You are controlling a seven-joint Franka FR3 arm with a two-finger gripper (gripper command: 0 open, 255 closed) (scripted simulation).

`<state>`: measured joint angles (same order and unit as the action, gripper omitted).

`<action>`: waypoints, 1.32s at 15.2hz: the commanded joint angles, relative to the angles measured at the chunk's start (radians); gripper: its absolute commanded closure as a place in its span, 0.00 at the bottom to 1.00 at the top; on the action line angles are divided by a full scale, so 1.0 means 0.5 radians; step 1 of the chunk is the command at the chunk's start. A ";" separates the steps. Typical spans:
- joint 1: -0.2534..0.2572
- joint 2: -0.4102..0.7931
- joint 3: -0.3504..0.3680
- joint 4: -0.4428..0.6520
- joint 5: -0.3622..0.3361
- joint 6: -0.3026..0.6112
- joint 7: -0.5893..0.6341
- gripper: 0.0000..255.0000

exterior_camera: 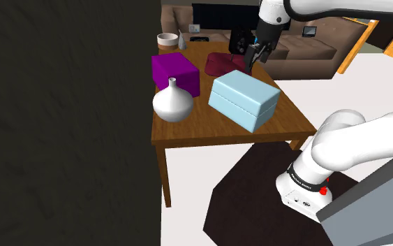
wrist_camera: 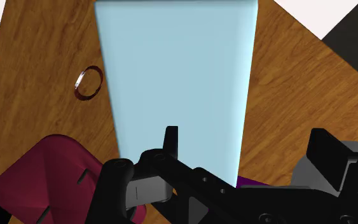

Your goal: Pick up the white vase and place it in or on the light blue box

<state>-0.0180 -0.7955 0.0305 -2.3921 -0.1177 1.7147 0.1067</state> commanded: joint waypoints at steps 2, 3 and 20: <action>0.011 0.052 0.019 0.011 0.020 0.048 0.026 0.00; 0.022 0.106 0.038 0.024 0.040 0.096 0.051 0.00; 0.149 1.139 0.344 0.595 0.176 0.711 0.428 0.00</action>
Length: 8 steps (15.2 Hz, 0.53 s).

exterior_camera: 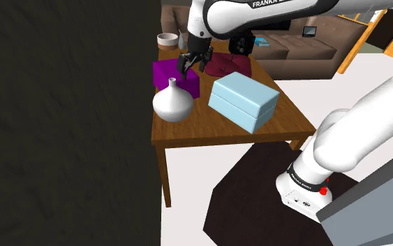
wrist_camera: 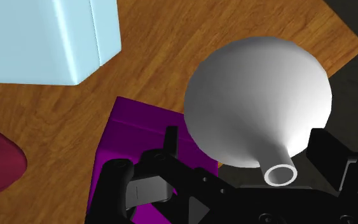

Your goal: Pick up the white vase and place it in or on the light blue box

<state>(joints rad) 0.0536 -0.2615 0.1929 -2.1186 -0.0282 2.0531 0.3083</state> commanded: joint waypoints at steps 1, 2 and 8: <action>0.012 0.136 0.035 0.102 -0.008 0.055 0.047 0.00; 0.019 0.202 0.051 0.158 -0.016 0.075 0.070 0.00; 0.033 0.370 0.081 0.239 -0.046 0.181 0.123 0.00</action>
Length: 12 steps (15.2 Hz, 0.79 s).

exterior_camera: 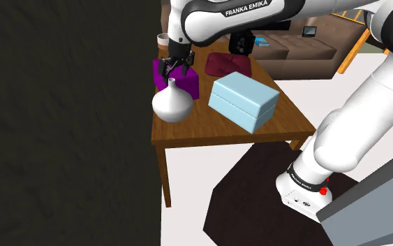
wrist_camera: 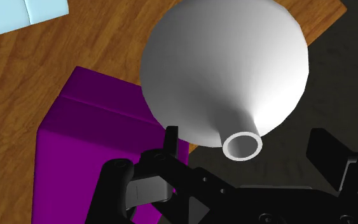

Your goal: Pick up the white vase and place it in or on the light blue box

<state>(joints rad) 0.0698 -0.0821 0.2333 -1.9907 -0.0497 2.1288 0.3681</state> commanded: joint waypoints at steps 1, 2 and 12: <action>0.000 0.024 0.001 -0.030 -0.007 0.055 0.006 0.00; -0.001 0.036 0.001 -0.043 -0.012 0.079 0.009 0.00; -0.002 0.069 0.002 -0.073 -0.023 0.142 0.017 0.00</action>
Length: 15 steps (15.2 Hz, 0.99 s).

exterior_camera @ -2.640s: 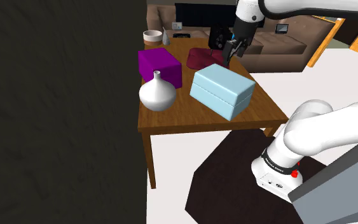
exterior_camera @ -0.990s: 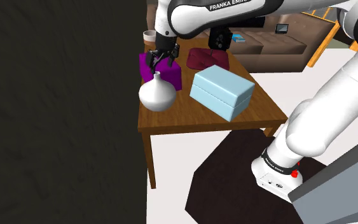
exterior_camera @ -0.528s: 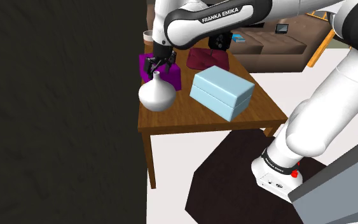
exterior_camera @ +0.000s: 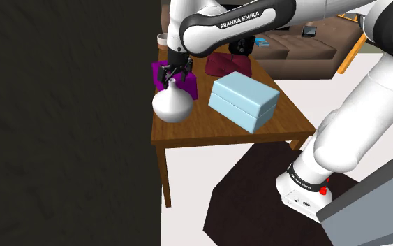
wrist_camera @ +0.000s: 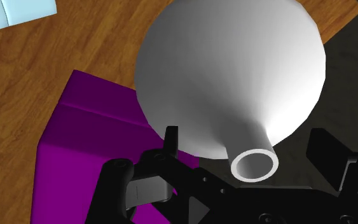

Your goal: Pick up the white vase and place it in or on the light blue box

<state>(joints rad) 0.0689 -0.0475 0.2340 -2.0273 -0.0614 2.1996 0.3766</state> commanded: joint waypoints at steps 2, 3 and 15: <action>0.000 0.000 0.000 0.000 0.000 0.000 0.000 1.00; 0.000 0.000 0.000 0.000 0.000 0.000 0.000 1.00; 0.000 -0.027 -0.001 0.105 0.013 -0.131 -0.014 1.00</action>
<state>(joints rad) 0.0673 -0.0583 0.2319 -1.9850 -0.0552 2.1461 0.3670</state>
